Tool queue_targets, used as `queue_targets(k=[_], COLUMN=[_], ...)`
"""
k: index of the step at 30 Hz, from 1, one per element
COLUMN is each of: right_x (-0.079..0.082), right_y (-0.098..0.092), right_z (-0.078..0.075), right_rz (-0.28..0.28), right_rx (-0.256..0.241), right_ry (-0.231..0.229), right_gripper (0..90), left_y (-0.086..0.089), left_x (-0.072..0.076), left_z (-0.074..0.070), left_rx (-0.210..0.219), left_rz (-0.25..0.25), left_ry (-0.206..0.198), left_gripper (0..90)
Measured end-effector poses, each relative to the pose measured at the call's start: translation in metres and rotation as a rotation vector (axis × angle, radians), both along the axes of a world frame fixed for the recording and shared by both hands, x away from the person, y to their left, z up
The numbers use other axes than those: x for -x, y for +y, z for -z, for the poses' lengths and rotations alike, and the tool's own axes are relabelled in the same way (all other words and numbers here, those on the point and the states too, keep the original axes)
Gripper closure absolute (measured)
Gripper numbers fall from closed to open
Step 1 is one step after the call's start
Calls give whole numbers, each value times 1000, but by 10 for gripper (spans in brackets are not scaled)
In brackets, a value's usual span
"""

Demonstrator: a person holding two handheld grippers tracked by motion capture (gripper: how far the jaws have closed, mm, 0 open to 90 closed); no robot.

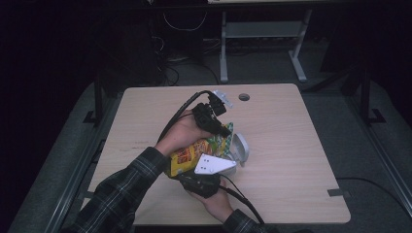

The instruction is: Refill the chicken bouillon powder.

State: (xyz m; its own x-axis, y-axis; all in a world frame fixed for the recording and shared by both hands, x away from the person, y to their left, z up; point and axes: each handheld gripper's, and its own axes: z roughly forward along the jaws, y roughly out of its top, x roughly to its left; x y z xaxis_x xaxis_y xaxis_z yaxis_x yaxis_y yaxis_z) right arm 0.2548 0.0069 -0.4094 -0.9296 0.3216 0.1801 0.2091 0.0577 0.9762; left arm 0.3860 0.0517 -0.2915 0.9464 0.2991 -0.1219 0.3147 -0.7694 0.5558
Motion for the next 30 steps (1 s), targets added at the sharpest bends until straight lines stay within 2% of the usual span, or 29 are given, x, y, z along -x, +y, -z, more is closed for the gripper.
queue_targets(k=[30], right_x=[0], right_y=[0], right_z=[0], right_rz=[0], right_rx=[-7], right_ry=[2], right_gripper=[900], left_y=[-1], left_x=[1], left_z=[0], left_rx=[-1], left_rz=[-2], left_ry=[-4], left_gripper=[898])
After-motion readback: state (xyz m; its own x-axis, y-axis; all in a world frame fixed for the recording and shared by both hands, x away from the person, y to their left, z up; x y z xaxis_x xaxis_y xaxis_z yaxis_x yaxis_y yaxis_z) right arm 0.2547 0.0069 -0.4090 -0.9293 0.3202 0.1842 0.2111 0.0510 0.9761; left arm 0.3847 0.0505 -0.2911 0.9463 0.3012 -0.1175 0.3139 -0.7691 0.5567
